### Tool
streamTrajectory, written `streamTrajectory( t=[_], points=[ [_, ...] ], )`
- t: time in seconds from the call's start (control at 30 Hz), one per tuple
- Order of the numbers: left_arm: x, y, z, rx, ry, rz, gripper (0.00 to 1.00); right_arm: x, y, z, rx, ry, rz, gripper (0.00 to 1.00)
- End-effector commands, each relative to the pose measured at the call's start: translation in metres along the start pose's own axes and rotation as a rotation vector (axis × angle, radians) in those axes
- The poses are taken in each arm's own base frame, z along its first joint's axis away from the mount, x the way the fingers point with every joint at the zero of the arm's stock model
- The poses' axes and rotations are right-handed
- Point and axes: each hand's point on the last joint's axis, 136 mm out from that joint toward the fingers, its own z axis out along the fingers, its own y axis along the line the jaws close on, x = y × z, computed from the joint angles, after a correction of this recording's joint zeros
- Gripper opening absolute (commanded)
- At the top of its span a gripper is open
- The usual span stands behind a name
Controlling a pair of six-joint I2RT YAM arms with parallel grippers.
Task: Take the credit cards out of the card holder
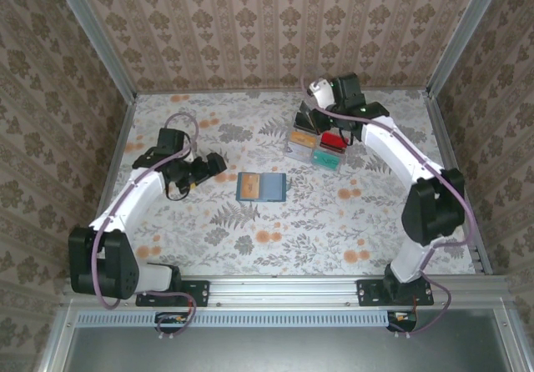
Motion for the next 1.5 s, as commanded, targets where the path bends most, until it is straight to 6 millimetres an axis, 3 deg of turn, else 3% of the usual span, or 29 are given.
streamTrajectory(
  t=[0.0, 0.47, 0.7, 1.27, 1.47],
  points=[
    [-0.013, -0.008, -0.001, 0.028, -0.021, -0.016, 1.0, -0.006, 0.005, 0.01, -0.104, 0.006, -0.198, 0.0],
    [-0.019, -0.009, 0.009, 0.014, 0.018, -0.063, 1.0, 0.006, -0.005, 0.048, -0.216, 0.079, -0.465, 0.0],
    [-0.016, -0.009, 0.014, 0.024, 0.035, -0.073, 1.0, 0.013, -0.022, 0.062, -0.176, 0.128, -0.5, 0.0],
    [-0.011, -0.014, 0.029, 0.038, 0.079, -0.063, 1.0, 0.028, -0.03, 0.08, -0.177, 0.182, -0.523, 0.0],
    [-0.009, -0.014, 0.03, 0.038, 0.086, -0.062, 1.0, 0.035, -0.03, 0.083, -0.18, 0.207, -0.513, 0.17]
  ],
)
